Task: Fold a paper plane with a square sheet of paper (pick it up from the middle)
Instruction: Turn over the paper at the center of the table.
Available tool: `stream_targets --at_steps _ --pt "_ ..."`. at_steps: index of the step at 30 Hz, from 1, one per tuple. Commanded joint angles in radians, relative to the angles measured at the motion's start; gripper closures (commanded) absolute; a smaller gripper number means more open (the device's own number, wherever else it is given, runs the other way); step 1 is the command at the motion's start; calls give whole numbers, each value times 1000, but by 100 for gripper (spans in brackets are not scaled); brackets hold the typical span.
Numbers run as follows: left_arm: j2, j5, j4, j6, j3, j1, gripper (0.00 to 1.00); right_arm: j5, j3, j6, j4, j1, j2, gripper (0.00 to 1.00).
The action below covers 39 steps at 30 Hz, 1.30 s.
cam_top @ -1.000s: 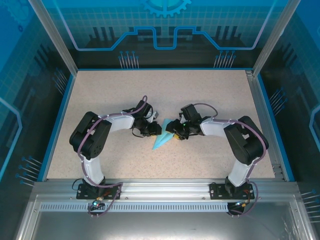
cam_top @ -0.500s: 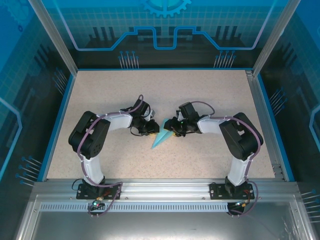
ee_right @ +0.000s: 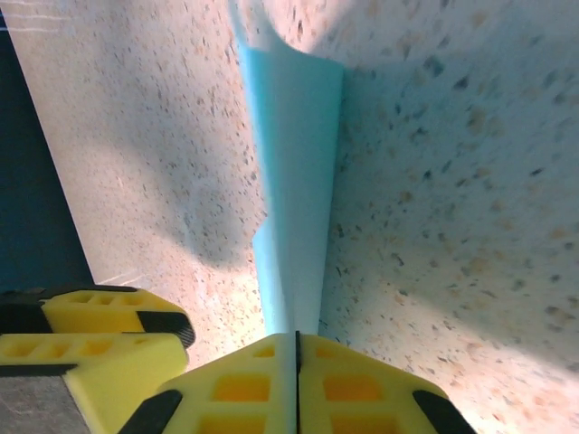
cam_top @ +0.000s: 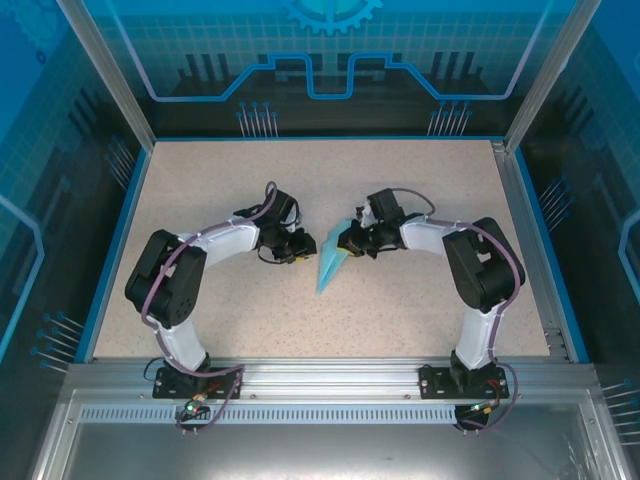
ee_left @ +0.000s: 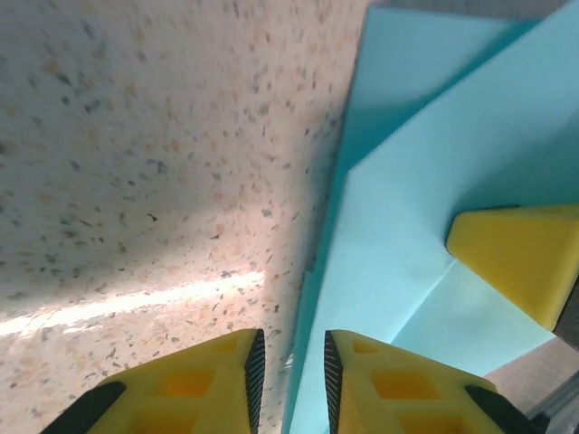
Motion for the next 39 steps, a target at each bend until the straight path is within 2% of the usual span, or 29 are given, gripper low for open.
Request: stream_targets --at_steps 1,5,9,10,13,18,26,33,39 --pt "-70 -77 -153 -114 77 11 72 -38 89 -118 -261 -11 -51 92" --pt "-140 -101 -210 -90 103 11 68 74 136 -223 -393 4 -108 92" --pt "-198 -119 -133 -19 24 12 68 191 148 -309 -432 17 -145 92" --pt "-223 -109 -94 -12 -9 11 68 236 160 -342 -462 29 -163 91" --pt "-304 -90 16 -13 -108 11 64 473 224 -383 -613 82 -198 91" --pt "-353 -91 48 -17 -193 11 64 628 319 -358 -790 139 -178 89" --pt "-365 -164 113 -22 -278 22 65 1043 607 -182 -1172 283 45 91" --pt "-363 -153 156 -24 -326 97 67 1143 843 -40 -1400 350 284 91" --pt "-358 -137 159 -26 -343 146 67 1110 1026 -4 -1496 386 508 91"
